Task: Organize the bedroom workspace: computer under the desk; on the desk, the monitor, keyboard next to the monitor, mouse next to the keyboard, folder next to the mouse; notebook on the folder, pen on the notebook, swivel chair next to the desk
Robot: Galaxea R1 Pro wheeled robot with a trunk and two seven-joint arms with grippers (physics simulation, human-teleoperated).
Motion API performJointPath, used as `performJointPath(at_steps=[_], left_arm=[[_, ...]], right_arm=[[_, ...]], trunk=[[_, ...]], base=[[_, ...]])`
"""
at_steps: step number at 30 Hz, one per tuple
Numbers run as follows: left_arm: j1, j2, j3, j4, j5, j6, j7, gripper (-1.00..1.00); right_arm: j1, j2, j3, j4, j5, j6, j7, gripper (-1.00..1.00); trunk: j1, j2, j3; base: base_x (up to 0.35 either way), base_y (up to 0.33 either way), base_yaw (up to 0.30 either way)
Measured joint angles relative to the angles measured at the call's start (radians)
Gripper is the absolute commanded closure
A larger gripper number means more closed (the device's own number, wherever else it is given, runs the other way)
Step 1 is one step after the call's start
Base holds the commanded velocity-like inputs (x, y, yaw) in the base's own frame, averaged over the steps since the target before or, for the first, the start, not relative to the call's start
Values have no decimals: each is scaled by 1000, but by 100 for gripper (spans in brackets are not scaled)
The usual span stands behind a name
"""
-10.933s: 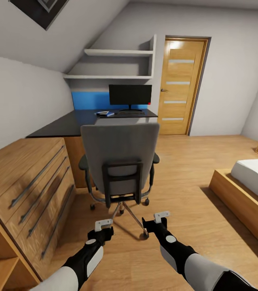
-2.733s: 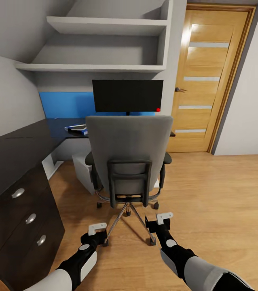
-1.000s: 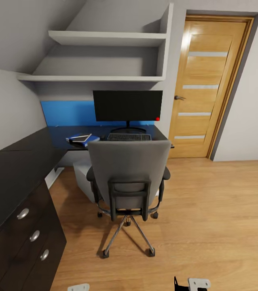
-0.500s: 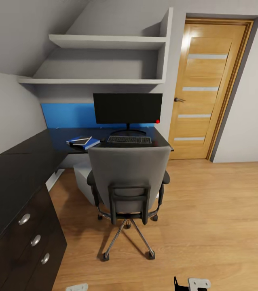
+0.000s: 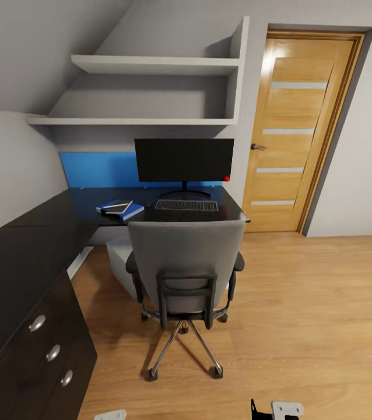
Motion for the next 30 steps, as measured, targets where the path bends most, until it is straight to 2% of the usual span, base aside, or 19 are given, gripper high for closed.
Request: performJointPath(at_steps=[30], left_arm=[[0,-8,0,0,1,6,-12,-100]], right_arm=[[0,0,0,0,0,0,0,-100]], trunk=[[-115,210,94]], base=[[0,0,0]])
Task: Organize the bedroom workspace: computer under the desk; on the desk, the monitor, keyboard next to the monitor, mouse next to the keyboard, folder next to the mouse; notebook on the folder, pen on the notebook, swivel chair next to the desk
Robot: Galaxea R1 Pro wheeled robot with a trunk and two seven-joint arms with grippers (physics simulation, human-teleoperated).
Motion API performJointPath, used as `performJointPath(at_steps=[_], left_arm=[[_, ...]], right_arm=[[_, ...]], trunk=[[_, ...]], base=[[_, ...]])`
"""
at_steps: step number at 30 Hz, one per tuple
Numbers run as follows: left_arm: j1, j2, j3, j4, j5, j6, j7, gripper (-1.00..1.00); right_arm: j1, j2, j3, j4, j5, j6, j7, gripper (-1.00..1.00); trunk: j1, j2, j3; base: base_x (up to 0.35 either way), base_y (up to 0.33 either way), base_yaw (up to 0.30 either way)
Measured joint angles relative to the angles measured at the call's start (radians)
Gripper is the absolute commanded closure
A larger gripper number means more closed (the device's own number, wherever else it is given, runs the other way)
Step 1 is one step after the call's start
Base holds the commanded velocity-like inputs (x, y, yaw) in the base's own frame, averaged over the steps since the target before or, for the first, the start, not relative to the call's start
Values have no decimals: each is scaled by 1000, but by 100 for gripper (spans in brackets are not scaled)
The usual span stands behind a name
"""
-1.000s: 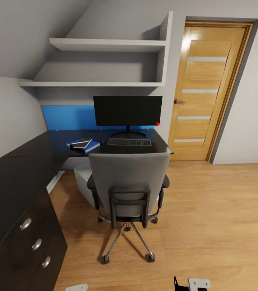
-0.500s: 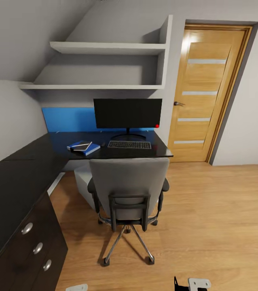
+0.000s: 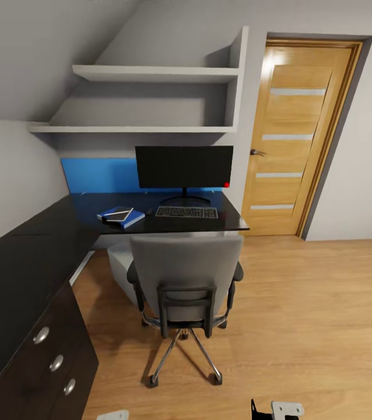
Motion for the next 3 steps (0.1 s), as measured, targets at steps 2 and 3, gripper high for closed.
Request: performJointPath(at_steps=[2,3], left_arm=[[0,-1,0,0,0,0,0,-100],[0,-2,-1,0,0,0,-1,-100]], right_arm=[[0,0,0,0,0,0,0,-100],[0,0,0,0,0,0,0,-100]], trunk=[[-8,14,6],[-12,21,9]], base=[[0,0,0],[0,0,0]])
